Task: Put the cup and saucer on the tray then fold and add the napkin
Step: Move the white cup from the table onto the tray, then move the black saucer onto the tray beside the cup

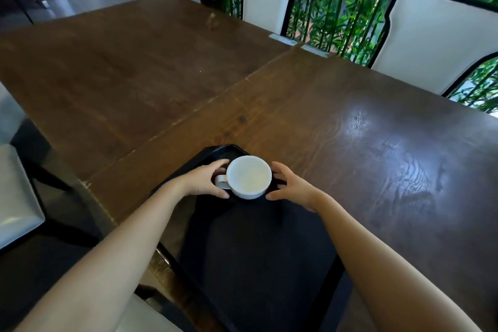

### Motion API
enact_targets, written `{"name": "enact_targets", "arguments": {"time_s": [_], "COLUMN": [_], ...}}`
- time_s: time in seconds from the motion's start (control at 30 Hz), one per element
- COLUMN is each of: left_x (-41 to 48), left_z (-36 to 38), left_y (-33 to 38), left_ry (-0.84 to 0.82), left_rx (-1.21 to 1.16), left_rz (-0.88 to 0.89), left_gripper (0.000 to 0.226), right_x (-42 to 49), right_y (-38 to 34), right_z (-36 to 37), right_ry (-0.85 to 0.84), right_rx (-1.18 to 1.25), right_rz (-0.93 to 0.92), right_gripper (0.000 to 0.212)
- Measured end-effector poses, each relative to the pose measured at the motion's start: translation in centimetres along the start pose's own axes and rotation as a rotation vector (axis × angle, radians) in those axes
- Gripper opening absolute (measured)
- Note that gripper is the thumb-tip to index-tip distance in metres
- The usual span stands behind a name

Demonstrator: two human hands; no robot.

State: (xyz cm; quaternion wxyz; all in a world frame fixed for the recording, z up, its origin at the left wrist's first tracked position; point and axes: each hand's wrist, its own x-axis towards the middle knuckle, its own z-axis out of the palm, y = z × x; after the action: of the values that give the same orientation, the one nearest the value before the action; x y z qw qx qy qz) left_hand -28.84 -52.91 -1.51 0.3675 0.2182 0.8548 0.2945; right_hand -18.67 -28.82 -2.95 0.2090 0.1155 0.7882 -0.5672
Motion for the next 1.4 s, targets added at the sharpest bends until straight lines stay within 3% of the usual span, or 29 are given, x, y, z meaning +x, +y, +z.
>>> {"name": "enact_targets", "arguments": {"time_s": [0.2,0.57,0.83,1.13,1.4], "left_x": [-1.6,-4.3,-5.8,-6.7,-5.4], "left_z": [-4.7,-1.8,5.6,16.8,26.4], "left_y": [3.9,18.8,30.2,40.1,45.3], "left_ry": [-0.015,-0.132,-0.215,-0.261,-0.326], "left_rx": [0.366,0.548,0.681,0.712,0.746], "left_rz": [-0.135,0.153,0.375,0.603,0.616], "left_gripper": [0.078,0.071,0.066,0.063,0.065], "right_x": [-3.7,-15.8,-27.0,-39.7,-48.5], "right_y": [-1.7,-5.8,-4.2,1.0,9.3], "right_z": [-3.8,-10.6,-15.0,-19.5,-23.7], "right_ry": [-0.036,-0.001,0.166,0.364,0.392], "right_rx": [-0.341,-0.769,-0.766,-0.656,-0.617], "right_rz": [0.106,0.358,0.427,0.362,0.344], "right_gripper": [0.092,0.093,0.086,0.085,0.085]}}
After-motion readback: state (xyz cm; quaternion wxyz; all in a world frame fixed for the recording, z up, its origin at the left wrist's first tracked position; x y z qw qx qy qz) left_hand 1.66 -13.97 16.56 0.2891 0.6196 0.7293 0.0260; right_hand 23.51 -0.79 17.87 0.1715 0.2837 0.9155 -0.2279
